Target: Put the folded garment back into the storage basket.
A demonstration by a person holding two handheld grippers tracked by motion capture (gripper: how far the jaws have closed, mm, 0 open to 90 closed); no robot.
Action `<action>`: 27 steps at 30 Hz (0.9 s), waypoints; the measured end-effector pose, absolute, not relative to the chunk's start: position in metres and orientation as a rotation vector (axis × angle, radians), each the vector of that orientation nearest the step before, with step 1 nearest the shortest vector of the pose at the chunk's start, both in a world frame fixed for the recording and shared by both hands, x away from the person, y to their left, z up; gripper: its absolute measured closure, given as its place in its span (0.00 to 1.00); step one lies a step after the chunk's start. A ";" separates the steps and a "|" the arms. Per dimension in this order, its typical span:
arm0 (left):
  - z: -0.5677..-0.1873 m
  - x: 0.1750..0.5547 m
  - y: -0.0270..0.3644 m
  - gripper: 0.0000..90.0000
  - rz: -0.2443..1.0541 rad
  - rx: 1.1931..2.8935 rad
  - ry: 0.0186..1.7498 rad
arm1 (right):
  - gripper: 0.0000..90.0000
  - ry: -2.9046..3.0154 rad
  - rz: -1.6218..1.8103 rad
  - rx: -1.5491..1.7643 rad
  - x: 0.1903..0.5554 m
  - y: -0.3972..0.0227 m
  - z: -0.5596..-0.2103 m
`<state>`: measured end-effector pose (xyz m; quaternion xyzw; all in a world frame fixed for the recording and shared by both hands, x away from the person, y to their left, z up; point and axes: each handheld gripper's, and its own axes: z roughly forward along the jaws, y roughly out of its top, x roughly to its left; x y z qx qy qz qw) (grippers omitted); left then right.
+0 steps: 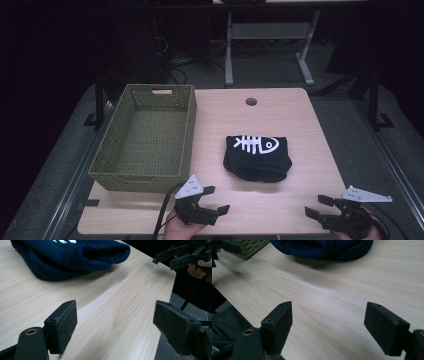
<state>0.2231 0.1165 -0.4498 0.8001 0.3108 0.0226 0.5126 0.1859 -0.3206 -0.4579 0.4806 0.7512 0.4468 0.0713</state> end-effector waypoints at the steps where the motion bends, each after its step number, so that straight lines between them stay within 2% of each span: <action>1: -0.449 0.223 0.116 0.21 0.057 1.925 0.746 | 0.25 2.259 1.343 1.445 0.186 -0.321 -0.458; 11: -0.446 0.233 0.113 0.21 0.048 1.898 0.767 | 0.24 2.276 1.340 1.442 0.194 -0.321 -0.451; 17: -0.437 0.241 0.112 0.22 0.082 1.877 0.766 | 0.24 2.293 1.340 1.416 0.206 -0.319 -0.445; 27: -0.434 0.263 0.099 0.21 0.061 1.866 0.810 | 0.24 2.316 1.353 1.398 0.234 -0.314 -0.437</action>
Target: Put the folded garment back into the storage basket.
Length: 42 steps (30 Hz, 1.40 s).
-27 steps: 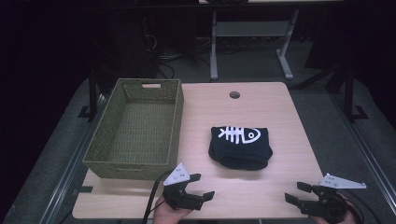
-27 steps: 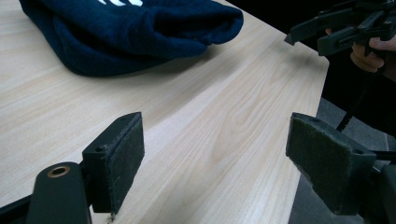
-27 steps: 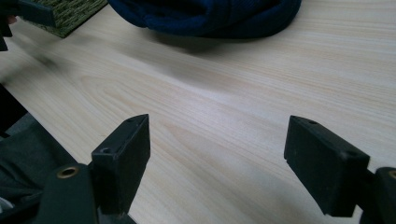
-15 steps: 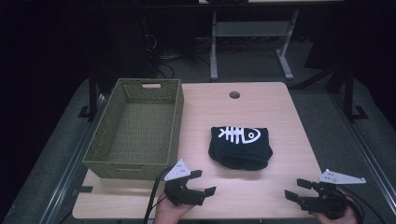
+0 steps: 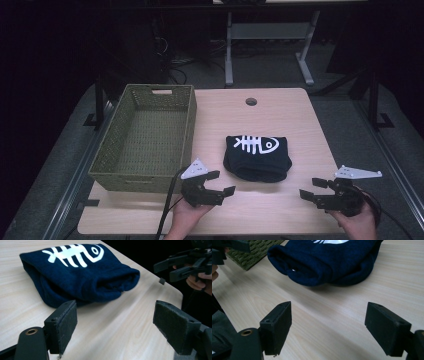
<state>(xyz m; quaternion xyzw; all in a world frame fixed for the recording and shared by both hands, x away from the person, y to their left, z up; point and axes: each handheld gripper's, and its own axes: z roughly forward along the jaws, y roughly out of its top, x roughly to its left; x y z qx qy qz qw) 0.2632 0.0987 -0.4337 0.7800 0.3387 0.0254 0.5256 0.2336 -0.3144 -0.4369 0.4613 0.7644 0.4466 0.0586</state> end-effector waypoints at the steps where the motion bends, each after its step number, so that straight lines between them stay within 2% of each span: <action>1: -0.433 0.266 0.097 0.21 0.067 1.867 0.813 | 0.24 2.317 1.353 1.398 0.236 -0.314 -0.436; 15: -0.425 0.298 0.076 0.22 0.125 1.857 0.899 | 0.24 2.353 1.369 1.377 0.278 -0.304 -0.413; 26: -0.426 0.327 0.058 0.22 0.162 1.880 1.007 | 0.24 2.349 1.337 1.423 0.311 -0.296 -0.409; 34: -0.440 0.350 0.054 0.23 0.159 1.899 1.117 | 0.26 2.341 1.286 1.521 0.337 -0.295 -0.424; 42: -0.460 0.369 0.053 0.23 0.064 1.901 1.223 | 0.30 2.359 1.301 1.671 0.360 -0.291 -0.447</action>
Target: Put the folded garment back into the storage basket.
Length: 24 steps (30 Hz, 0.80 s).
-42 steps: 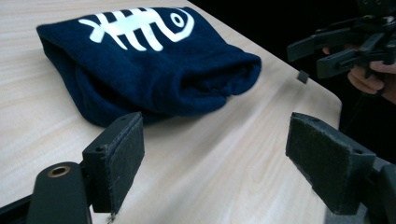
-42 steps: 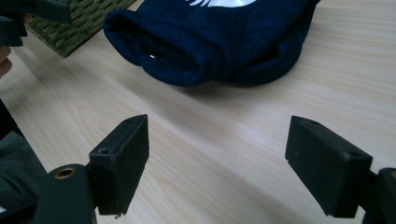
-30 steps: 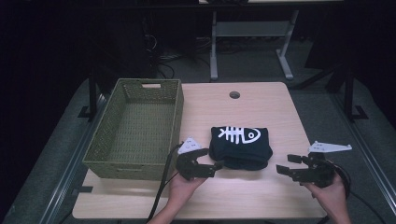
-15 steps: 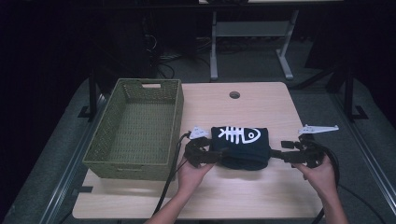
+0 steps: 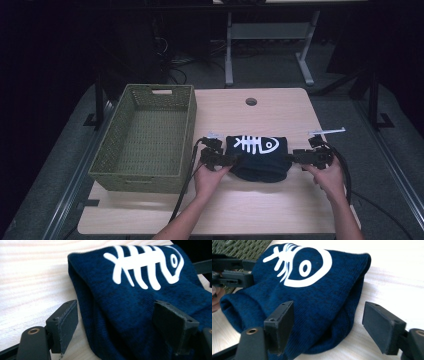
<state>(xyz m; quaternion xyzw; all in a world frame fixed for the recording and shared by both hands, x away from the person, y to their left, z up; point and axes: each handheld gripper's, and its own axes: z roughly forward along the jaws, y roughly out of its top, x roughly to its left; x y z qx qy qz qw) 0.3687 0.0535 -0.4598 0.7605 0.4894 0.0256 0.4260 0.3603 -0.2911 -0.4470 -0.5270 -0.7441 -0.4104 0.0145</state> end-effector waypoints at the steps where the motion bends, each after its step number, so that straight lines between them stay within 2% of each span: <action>1: -0.461 0.369 0.053 0.23 0.053 1.903 1.225 | 0.31 -2.307 -1.261 -1.645 0.363 -0.290 -0.452; 10: -0.470 0.373 0.054 0.28 0.005 1.902 1.225 | 0.38 -2.307 -1.214 -1.677 0.366 -0.284 -0.460; 14: -0.471 0.372 0.053 0.29 -0.004 1.901 1.218 | 0.44 -2.339 -1.205 -1.693 0.364 -0.279 -0.458; 24: -0.473 0.373 0.053 0.45 -0.087 1.884 1.190 | 0.51 -2.323 -1.162 -1.727 0.365 -0.274 -0.465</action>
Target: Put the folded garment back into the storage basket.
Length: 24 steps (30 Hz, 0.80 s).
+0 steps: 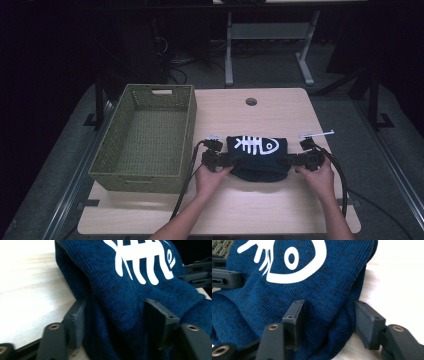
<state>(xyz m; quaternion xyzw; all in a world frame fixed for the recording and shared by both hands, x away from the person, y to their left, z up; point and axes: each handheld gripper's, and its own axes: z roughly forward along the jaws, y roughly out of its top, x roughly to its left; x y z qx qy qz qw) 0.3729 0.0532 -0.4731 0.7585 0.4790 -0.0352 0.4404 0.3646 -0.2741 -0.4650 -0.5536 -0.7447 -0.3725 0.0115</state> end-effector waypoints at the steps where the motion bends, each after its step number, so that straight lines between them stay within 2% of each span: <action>1: -0.474 0.373 0.052 0.53 -0.100 1.879 1.184 | 0.57 -2.310 -1.158 -1.729 0.364 -0.273 -0.465; 5: -0.474 0.372 0.051 0.60 -0.123 1.874 1.175 | 0.63 -2.311 -1.156 -1.717 0.363 -0.270 -0.466; 6: -0.474 0.372 0.051 0.62 -0.129 1.871 1.174 | 0.68 -2.316 -1.163 -1.719 0.361 -0.268 -0.465; 10: -0.475 0.372 0.052 0.64 -0.156 1.859 1.171 | 0.73 -2.299 -1.184 -1.721 0.357 -0.269 -0.464; 13: -0.473 0.370 0.053 0.72 -0.163 1.859 1.153 | 0.75 -2.300 -1.195 -1.723 0.351 -0.269 -0.462; 24: -0.464 0.364 0.053 0.75 -0.167 1.851 1.113 | 0.77 -2.283 -1.280 -1.688 0.336 -0.270 -0.447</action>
